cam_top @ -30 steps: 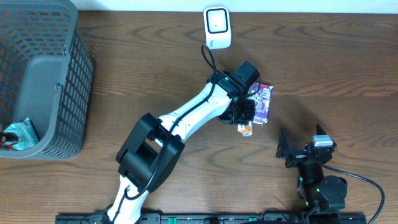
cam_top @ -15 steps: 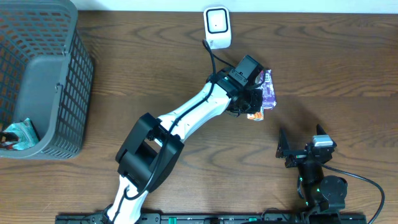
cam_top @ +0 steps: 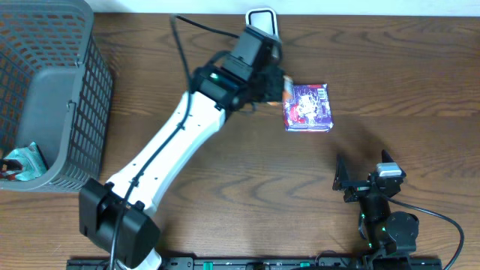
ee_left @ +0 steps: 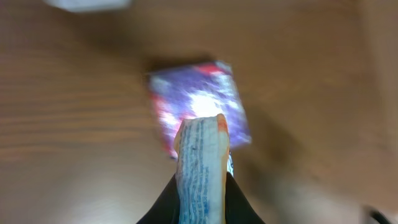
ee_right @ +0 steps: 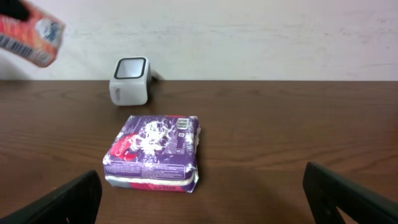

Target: Scan the item barcode

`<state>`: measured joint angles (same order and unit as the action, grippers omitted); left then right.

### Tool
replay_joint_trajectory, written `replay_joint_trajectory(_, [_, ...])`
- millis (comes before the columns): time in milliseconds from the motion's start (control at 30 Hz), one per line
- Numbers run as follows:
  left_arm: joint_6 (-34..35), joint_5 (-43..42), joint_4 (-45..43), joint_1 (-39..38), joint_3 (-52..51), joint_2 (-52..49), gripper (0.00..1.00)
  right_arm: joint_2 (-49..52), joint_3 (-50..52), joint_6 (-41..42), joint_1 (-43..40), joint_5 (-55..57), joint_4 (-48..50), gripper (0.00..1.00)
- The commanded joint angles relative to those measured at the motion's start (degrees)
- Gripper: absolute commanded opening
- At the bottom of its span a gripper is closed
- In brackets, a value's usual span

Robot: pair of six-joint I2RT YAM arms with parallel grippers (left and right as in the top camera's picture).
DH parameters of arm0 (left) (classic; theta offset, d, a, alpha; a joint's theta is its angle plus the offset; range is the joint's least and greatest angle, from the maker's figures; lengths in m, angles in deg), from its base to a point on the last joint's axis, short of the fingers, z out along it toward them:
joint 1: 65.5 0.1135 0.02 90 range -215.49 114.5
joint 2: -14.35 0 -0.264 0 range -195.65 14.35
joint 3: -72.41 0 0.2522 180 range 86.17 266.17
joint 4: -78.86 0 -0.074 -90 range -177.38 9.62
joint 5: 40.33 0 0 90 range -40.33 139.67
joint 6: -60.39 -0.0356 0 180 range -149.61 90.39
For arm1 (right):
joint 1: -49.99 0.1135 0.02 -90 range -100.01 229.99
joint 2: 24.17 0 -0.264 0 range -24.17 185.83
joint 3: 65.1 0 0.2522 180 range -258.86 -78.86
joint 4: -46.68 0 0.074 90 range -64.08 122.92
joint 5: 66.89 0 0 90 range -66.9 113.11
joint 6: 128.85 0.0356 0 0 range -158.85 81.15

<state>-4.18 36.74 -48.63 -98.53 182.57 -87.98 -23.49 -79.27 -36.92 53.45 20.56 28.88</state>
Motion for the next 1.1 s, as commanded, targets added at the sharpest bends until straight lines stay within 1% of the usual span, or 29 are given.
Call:
replay_joint_trajectory(0, [-5.0, 13.9, 0.6, 0.9, -2.1, -3.5, 0.07, -0.4, 0.0, 0.2, -0.4, 0.3, -0.2, 0.99])
replay_joint_trajectory(67, [-6.6, 14.1, 1.0, 0.9, -2.6, -5.8, 0.08, -0.4, 0.0, 0.2, -0.4, 0.3, -0.2, 0.99])
replay_joint_trajectory(333, [-7.7, 14.1, -0.3, 0.9, -2.6, -13.7, 0.09, -0.4, 0.0, 0.2, -0.4, 0.3, -0.2, 0.99])
replay_joint_trajectory(367, [-8.4, 14.1, -0.5, 0.9, -2.6, -14.6, 0.12, -0.4, 0.0, 0.2, -0.4, 0.3, -0.2, 0.99])
replay_joint_trajectory(400, [-8.9, 14.1, -0.5, 0.9, -2.6, -15.0, 0.17, -0.4, 0.0, 0.2, -0.4, 0.3, -0.2, 0.99])
replay_joint_trajectory(500, [-9.0, 14.1, -0.2, 1.0, -2.5, -15.5, 0.38, -0.4, 0.0, 0.2, -0.4, 0.3, -0.2, 0.99])
replay_joint_trajectory(633, [-9.0, 14.1, -0.1, 1.0, -2.4, -14.4, 0.45, -0.4, 0.0, 0.1, -0.4, 0.3, -0.2, 0.99])
replay_joint_trajectory(767, [-9.0, 14.1, -0.1, 1.0, -2.3, -11.3, 0.64, -0.4, 0.0, 0.2, -0.4, 0.3, -0.2, 0.99])
replay_joint_trajectory(800, [-9.0, 14.1, -0.1, 1.1, -2.3, -10.3, 0.69, -0.4, 0.0, 0.2, -0.4, 0.3, -0.2, 0.99])
replay_joint_trajectory(833, [-9.0, 14.1, 0.0, 1.2, -2.3, -8.7, 0.78, -0.4, 0.0, 0.2, -0.4, 0.3, -0.2, 0.99])
replay_joint_trajectory(867, [-9.0, 14.1, 0.0, 1.3, -2.3, -7.7, 0.82, -0.4, 0.0, 0.1, -0.4, 0.3, -0.2, 0.99])
replay_joint_trajectory(1033, [-9.0, 14.1, 0.0, 3.3, -2.3, 1.3, 0.84, -0.4, 0.0, 0.1, -0.4, 0.3, -0.2, 0.99])
replay_joint_trajectory(1067, [-9.0, 14.1, -0.1, 3.9, -2.3, 2.9, 0.88, -0.4, 0.0, 0.2, -0.4, 0.3, -0.2, 0.99])
